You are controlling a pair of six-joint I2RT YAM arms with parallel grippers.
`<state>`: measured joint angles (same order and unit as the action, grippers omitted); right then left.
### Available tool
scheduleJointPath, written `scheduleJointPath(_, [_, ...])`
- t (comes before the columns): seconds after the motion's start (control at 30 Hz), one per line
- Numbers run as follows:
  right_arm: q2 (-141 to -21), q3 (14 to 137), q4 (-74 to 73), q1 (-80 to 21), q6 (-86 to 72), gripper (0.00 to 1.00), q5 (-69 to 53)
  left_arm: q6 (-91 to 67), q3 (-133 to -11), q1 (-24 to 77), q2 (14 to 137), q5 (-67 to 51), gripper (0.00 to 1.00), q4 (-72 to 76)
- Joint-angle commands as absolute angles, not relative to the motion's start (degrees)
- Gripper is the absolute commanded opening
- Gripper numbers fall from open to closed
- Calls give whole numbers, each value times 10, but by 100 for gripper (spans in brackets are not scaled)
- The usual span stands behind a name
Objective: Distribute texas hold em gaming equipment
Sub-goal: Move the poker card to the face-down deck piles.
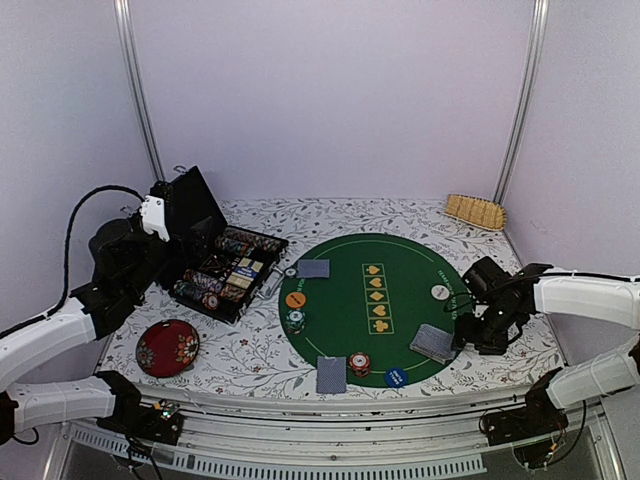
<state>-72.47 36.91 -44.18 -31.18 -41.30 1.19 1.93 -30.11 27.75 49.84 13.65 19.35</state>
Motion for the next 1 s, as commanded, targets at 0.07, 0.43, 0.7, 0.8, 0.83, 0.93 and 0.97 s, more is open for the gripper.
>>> scheduleJointPath(0.07, [-692, 404, -444, -302, -389, 72, 16, 22, -315, 279, 498, 128, 98, 194])
scheduleJointPath(0.43, [-805, 407, -332, -325, -394, 99, -16, 24, -315, 279, 499, 128, 98, 193])
scheduleJointPath(0.7, [-806, 399, -414, -348, -413, 99, 55, 28, -315, 279, 499, 130, 98, 193])
scheduleJointPath(0.8, [-791, 384, -423, -348, -415, 100, 56, 30, -315, 279, 500, 131, 98, 193])
scheduleJointPath(0.83, [-785, 381, -425, -348, -416, 100, 59, 30, -315, 279, 501, 132, 98, 193])
scheduleJointPath(0.93, [-774, 382, -419, -348, -413, 99, 56, 30, -315, 279, 502, 131, 98, 194])
scheduleJointPath(0.97, [-773, 386, -420, -348, -412, 99, 55, 30, -315, 279, 503, 132, 98, 193])
